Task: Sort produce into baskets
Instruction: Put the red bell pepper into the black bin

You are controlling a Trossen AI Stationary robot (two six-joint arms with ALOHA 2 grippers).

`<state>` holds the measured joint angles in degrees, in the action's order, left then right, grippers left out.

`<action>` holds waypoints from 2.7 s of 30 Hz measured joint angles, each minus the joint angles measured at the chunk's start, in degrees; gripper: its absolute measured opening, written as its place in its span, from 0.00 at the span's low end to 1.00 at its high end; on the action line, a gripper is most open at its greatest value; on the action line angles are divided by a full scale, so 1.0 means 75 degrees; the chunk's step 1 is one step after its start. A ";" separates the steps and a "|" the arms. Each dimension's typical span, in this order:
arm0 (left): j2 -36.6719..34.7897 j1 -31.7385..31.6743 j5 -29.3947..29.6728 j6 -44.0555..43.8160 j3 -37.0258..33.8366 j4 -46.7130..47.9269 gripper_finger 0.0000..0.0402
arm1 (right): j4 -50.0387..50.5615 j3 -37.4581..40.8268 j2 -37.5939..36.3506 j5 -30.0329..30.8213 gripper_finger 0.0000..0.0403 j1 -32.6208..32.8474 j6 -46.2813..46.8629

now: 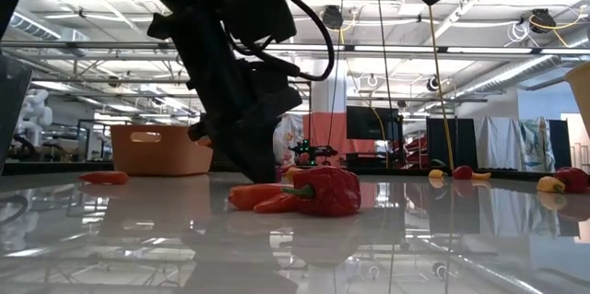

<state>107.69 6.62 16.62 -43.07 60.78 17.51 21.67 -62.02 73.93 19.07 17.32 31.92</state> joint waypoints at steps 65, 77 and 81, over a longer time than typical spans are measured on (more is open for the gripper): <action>-0.3058 0.3258 -0.5065 -0.0161 0.0011 0.3558 0.48 | -0.0280 0.0000 0.0006 -0.0393 0.35 -0.0189 0.0149; -0.3061 0.1977 -0.5411 0.1618 0.0011 0.3501 0.48 | 0.0687 0.0000 0.0006 -0.0396 0.35 0.0235 0.1114; -0.3061 0.1433 -0.5401 0.2287 0.0011 0.3432 0.48 | 0.1661 0.0000 0.0006 -0.0393 0.35 0.0312 0.1791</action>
<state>84.73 17.37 -23.89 -25.92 60.86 43.25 34.13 -62.02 73.97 16.12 19.66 45.36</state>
